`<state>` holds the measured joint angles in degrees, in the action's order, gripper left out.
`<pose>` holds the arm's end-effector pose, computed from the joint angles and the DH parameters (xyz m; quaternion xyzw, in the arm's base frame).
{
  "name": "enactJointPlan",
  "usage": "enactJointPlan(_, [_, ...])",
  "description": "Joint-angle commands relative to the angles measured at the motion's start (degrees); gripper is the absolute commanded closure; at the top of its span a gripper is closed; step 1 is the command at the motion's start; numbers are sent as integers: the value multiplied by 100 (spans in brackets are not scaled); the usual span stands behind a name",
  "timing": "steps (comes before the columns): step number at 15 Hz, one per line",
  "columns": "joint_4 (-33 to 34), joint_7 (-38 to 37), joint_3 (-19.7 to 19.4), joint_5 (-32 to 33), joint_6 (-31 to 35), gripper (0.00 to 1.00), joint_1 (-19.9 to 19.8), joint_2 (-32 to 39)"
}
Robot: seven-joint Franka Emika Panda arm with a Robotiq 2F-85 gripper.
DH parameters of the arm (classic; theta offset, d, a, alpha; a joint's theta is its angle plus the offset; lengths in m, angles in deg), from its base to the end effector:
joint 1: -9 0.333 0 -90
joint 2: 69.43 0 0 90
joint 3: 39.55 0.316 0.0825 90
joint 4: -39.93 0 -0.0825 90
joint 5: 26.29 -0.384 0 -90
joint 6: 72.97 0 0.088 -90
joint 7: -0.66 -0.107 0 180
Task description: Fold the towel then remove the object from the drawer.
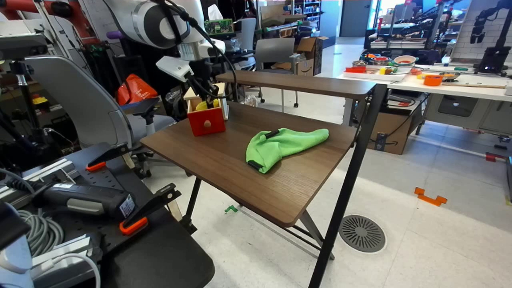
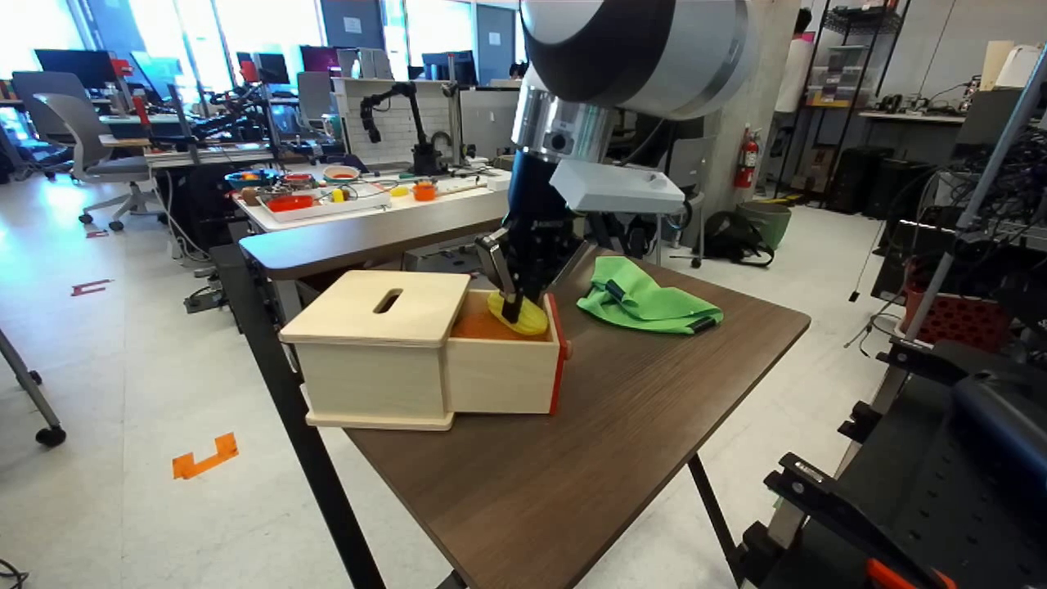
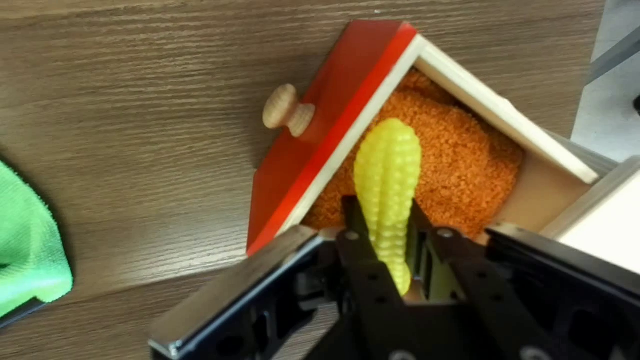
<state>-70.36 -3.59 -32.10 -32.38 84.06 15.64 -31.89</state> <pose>0.6195 0.1475 0.1633 -0.9945 -0.0219 -0.0700 0.0750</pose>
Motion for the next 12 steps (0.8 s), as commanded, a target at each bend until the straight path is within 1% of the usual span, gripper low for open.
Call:
enactJointPlan(1, [-131, -114, -170, -66, 3, 95, -140, -396])
enactJointPlan(4, [-99, -206, -392, -50, 60, 95, -252, -505])
enactJointPlan(6, [-9, -213, -564, -47, 58, 95, -395, -498])
enactJointPlan(9, [146, -290, -790, -27, 43, 95, -548, -300])
enactJointPlan(12, [204, -402, -930, -1, 63, 95, -593, -67])
